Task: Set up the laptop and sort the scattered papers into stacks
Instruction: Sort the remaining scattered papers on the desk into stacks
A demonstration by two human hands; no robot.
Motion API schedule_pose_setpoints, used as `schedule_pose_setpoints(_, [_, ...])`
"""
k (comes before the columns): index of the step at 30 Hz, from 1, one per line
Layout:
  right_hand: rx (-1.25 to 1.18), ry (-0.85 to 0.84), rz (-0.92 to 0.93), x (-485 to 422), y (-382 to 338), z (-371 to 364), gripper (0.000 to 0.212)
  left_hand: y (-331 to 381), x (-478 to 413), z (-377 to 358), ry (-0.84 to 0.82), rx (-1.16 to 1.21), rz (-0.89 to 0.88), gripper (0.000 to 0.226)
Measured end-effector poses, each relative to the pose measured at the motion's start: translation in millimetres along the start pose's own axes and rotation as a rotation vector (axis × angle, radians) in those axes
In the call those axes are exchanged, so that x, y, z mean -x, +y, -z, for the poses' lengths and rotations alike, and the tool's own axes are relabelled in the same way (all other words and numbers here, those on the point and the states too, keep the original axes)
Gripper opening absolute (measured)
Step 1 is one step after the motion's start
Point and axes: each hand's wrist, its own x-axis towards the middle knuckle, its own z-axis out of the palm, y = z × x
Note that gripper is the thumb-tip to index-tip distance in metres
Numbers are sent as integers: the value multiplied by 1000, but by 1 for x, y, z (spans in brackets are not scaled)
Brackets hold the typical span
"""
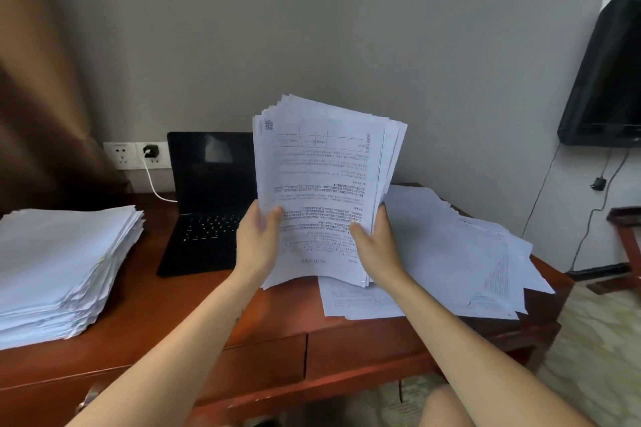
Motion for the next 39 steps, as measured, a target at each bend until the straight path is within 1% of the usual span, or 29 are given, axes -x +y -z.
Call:
schedule_pose_setpoints(2, [-21, 24, -18, 2, 1, 0, 41, -2, 1, -1, -3, -7, 32, 30])
schedule_pose_setpoints(4, [-63, 57, -28, 1, 0, 2, 31, -3, 3, 1, 10, 1, 67, 32])
schedule_pose_setpoints(6, [-93, 95, -21, -3, -5, 5, 24, 1, 3, 4, 42, -10, 61, 35])
schedule_pose_setpoints(9, [-111, 119, 16, -10, -17, 7, 23, 14, -5, 7, 61, -33, 18, 40])
schedule_pose_setpoints(11, [-96, 107, 27, -12, -24, 6, 21, 23, -12, 5, 68, -23, 34, 41])
schedule_pose_setpoints(14, [-67, 63, 17, -13, -28, 5, 25, 29, -21, 1, 68, -12, 87, 46])
schedule_pose_setpoints(20, [-29, 42, -15, -14, -33, 9, 29, 27, -25, 2, 51, 9, 85, 47])
schedule_pose_setpoints(24, [-7, 45, -29, -8, -25, 8, 30, 16, -21, 5, -3, 33, 90, 51])
schedule_pose_setpoints(27, [-6, 33, -41, -3, -18, 7, 27, 13, -14, 6, -10, 45, 96, 42])
schedule_pose_setpoints(29, [-22, 57, -6, -3, -20, 7, 30, 16, -13, 4, 26, 65, 52, 33])
schedule_pose_setpoints(31, [-49, 81, 28, -3, -22, 8, 32, 20, -13, 2, 50, 62, 20, 32])
schedule_pose_setpoints(34, [-46, 83, 38, 1, -15, 7, 33, 14, -10, -1, 42, 37, 54, 36])
schedule_pose_setpoints(39, [-30, 43, -60, 13, 18, 3, 27, -9, 4, 4, -28, -17, 80, 30])
